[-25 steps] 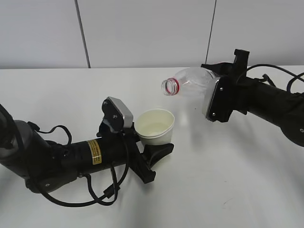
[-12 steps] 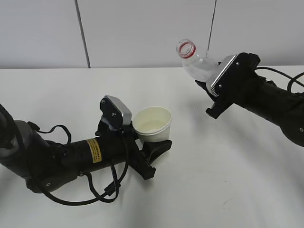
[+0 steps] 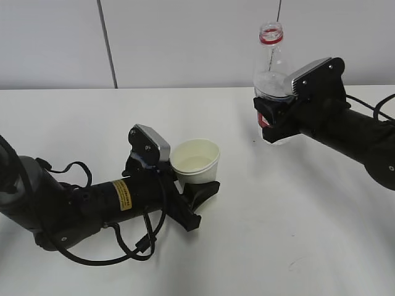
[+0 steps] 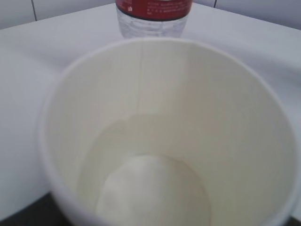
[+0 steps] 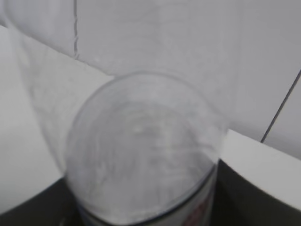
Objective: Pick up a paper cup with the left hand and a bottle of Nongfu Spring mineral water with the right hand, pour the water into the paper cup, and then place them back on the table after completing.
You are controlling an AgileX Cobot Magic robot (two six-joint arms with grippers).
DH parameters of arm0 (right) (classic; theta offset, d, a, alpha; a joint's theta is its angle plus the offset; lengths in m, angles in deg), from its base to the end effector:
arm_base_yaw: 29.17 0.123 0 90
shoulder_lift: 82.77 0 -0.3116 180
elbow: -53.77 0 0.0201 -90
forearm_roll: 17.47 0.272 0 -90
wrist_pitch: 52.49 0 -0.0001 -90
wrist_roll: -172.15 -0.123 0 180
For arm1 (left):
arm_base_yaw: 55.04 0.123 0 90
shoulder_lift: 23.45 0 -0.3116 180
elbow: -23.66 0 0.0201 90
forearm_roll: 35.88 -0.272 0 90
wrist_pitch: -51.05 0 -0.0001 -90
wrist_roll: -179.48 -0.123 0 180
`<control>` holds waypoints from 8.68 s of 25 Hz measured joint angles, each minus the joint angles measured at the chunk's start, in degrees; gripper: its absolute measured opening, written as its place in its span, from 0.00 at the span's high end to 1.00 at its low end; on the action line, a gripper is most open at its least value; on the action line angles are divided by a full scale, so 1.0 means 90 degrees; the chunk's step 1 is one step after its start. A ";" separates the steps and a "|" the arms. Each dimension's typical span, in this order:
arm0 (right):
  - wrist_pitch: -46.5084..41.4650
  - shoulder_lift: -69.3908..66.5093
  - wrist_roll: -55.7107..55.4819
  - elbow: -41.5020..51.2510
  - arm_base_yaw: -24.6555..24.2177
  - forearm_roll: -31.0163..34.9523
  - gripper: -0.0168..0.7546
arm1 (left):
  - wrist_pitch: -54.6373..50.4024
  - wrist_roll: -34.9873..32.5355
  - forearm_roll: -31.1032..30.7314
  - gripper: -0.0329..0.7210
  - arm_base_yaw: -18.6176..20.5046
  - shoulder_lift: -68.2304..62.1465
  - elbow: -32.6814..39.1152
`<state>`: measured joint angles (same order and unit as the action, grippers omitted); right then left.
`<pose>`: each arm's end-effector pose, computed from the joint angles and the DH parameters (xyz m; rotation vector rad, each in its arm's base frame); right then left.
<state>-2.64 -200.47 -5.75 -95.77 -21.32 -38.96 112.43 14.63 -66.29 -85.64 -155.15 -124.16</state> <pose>0.4129 0.0917 0.1571 -0.5654 1.6522 0.1400 0.3233 -0.2547 0.0691 0.8186 1.7120 -0.7868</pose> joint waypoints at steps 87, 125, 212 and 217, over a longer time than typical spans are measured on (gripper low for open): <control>-0.0443 -0.0187 -0.1606 0.0000 0.0000 -0.0038 0.49 | 0.0157 -0.0678 0.1740 0.22 0.1641 0.1467 0.2142; 0.0741 -0.0729 -0.1521 0.0408 0.0000 -0.0114 0.16 | 0.0179 -0.0688 0.1790 0.22 0.1648 0.1899 0.2398; -1.3484 0.4599 -0.0843 -0.3115 0.0000 0.2556 0.22 | -1.4704 -0.0622 0.2998 0.24 0.2274 0.5777 -0.3067; -1.3499 0.5655 -0.0830 -0.2360 0.0000 0.2761 0.22 | -1.4758 -0.0622 0.3155 0.24 0.2274 0.7043 -0.2276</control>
<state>-124.13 -149.57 -13.22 -117.00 -21.32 -14.11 -20.39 9.03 -37.90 -65.18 -91.77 -144.64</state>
